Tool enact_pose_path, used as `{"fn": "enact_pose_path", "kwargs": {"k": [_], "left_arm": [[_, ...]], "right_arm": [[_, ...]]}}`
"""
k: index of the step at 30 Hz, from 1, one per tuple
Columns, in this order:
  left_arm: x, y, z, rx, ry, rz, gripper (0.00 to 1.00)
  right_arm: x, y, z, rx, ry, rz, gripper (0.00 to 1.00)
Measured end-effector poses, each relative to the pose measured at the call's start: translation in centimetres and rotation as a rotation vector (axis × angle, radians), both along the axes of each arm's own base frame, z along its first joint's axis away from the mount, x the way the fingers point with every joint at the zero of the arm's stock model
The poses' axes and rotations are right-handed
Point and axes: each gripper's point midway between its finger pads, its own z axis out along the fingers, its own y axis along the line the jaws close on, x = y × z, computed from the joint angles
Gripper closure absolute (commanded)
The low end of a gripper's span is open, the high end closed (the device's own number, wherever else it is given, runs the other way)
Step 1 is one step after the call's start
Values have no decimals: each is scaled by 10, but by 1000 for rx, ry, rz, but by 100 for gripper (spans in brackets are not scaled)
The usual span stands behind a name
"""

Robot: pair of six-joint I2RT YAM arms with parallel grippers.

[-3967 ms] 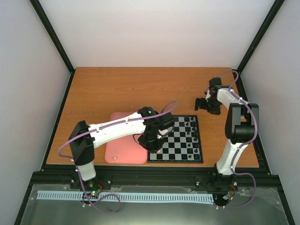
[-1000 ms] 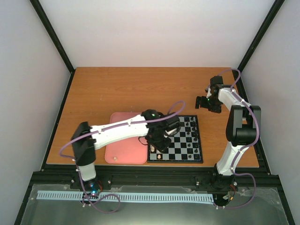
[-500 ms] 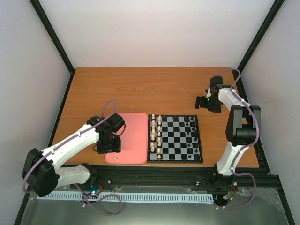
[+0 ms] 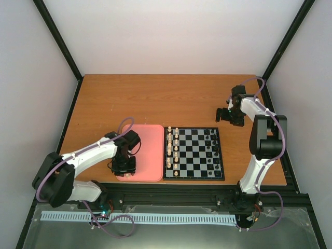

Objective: Set up the chess pieces on the board
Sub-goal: Pick up the chess piece from the storage box.

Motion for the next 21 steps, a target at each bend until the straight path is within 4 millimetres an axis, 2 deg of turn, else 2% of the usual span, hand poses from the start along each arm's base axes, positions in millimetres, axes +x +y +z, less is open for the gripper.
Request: {"fn": "enact_pose_path", "kwargs": {"k": [6,9,15,18,21], "left_arm": [[1,-4,-7,-5,27,-5,62],[1,-5,-7,-9,29,-6,71],[0,-6,-8,-13,32,-12,80],[0,-6,-7,-15,34,-16,89],[-1,-6,-7,-16,36,-27,92]], "right_arm": [[-1,0,-7,0,20,0,0],[-2,0,-10,0,26,0,0],[0,0,-12,-1,31,0,0],[0,-1,-12,-3,31,0,0],[-1,-1,-12,-3,32,0,0]]}}
